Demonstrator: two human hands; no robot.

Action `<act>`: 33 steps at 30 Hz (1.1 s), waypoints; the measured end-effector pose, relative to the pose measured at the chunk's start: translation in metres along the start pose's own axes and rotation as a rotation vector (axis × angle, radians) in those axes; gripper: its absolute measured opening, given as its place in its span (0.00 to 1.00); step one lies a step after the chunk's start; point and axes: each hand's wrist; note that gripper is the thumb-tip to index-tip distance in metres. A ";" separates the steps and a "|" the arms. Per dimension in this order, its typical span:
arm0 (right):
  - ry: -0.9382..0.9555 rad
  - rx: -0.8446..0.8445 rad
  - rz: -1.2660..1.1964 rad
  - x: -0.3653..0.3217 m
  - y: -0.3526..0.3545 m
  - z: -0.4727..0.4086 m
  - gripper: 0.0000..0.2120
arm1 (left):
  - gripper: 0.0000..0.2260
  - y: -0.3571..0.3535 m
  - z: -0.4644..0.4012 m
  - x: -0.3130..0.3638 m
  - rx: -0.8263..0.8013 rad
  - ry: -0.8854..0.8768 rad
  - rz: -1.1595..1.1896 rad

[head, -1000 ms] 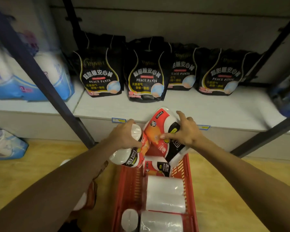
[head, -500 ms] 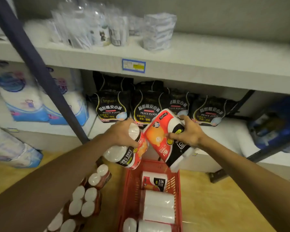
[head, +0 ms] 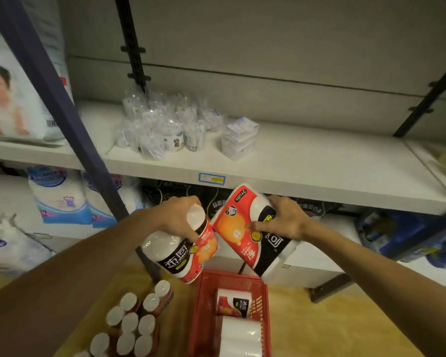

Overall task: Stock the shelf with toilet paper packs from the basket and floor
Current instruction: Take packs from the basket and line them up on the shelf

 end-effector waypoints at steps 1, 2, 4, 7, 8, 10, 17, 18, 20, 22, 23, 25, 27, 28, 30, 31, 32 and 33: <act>0.012 -0.004 0.012 -0.008 0.007 0.005 0.26 | 0.35 0.009 0.005 0.003 -0.018 -0.003 0.007; 0.018 -0.007 0.024 -0.015 0.013 0.011 0.26 | 0.34 0.018 0.011 0.006 -0.037 0.000 0.013; 0.023 -0.010 0.038 -0.031 0.026 0.023 0.29 | 0.33 0.036 0.022 0.012 -0.060 0.001 0.014; 0.002 -0.014 0.043 -0.055 0.046 0.040 0.32 | 0.34 0.064 0.040 0.022 -0.062 -0.007 0.015; -0.006 -0.009 0.061 -0.064 0.054 0.045 0.33 | 0.36 0.074 0.045 0.025 -0.058 -0.011 0.017; -0.023 0.008 0.111 -0.080 0.069 0.056 0.35 | 0.37 0.094 0.058 0.033 -0.051 -0.020 0.027; 0.058 0.042 -0.061 -0.138 0.116 0.097 0.41 | 0.35 0.160 0.107 0.053 -0.038 -0.064 -0.015; 0.092 0.060 -0.082 -0.146 0.123 0.103 0.42 | 0.35 0.169 0.115 0.056 -0.040 -0.070 -0.012; 0.130 0.086 -0.146 -0.163 0.138 0.115 0.39 | 0.32 0.188 0.132 0.061 -0.038 -0.090 -0.012; 0.132 0.089 -0.241 -0.179 0.152 0.128 0.37 | 0.30 0.206 0.147 0.066 -0.037 -0.108 -0.021; 0.134 0.087 -0.268 -0.186 0.158 0.135 0.37 | 0.29 0.213 0.154 0.069 -0.035 -0.113 -0.019; 0.160 0.080 -0.296 -0.198 0.170 0.150 0.35 | 0.28 0.228 0.167 0.075 -0.045 -0.120 -0.012; 0.183 0.090 -0.324 -0.206 0.181 0.163 0.32 | 0.29 0.238 0.179 0.082 -0.066 -0.120 -0.004; 0.199 0.107 -0.336 -0.209 0.185 0.170 0.30 | 0.30 0.242 0.185 0.086 -0.078 -0.120 -0.003; 0.223 0.152 -0.371 -0.216 0.191 0.181 0.28 | 0.32 0.247 0.194 0.095 -0.096 -0.129 -0.008; 0.229 0.174 -0.394 -0.219 0.194 0.186 0.26 | 0.33 0.249 0.198 0.100 -0.103 -0.139 -0.007; 0.233 0.194 -0.418 -0.222 0.196 0.191 0.24 | 0.35 0.249 0.201 0.104 -0.114 -0.149 -0.007; 0.237 0.213 -0.456 -0.225 0.198 0.196 0.22 | 0.36 0.249 0.203 0.109 -0.128 -0.160 -0.002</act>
Point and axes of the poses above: each hand's wrist, its own z-axis away from the middle knuckle, its own y-axis out of the back of the hand, x = y × z, and after that the axes turned 10 degrees about -y, right-handed
